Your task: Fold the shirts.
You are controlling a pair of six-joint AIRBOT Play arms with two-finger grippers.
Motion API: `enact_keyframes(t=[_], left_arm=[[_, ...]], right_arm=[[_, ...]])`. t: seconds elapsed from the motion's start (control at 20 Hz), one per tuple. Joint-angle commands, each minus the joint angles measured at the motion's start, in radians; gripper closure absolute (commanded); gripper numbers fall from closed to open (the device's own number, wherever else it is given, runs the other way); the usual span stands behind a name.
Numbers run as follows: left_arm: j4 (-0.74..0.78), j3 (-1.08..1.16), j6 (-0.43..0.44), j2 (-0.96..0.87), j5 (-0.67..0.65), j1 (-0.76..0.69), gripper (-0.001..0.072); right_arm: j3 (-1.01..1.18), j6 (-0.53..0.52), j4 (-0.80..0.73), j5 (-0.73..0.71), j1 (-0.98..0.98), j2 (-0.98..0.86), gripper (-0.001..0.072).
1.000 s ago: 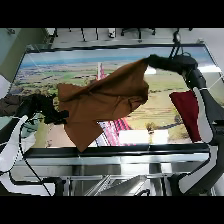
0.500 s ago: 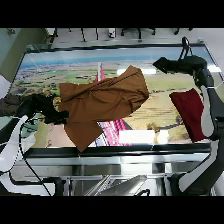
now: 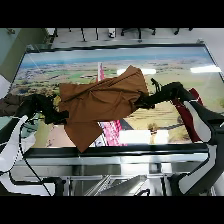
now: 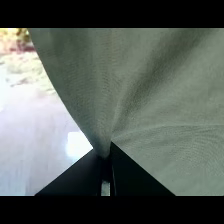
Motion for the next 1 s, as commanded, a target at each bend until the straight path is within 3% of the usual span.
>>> enact_keyframes(t=[0.0, 0.9, 0.95], left_arm=[[0.0, 0.001, 0.001, 0.001, 0.018, -0.001, 0.0688], [-0.001, 0.001, 0.002, 0.001, 0.005, -0.002, 0.0688], [-0.001, 0.001, 0.002, 0.001, 0.001, -0.002, 0.0688]], right_arm=[[-0.046, 0.012, 0.018, 0.06, 0.063, -0.002, 0.0345], [-0.042, 0.086, 0.018, 0.092, 0.023, -0.006, 0.0347], [-0.042, 0.087, 0.018, 0.107, 0.026, -0.007, 0.0372]])
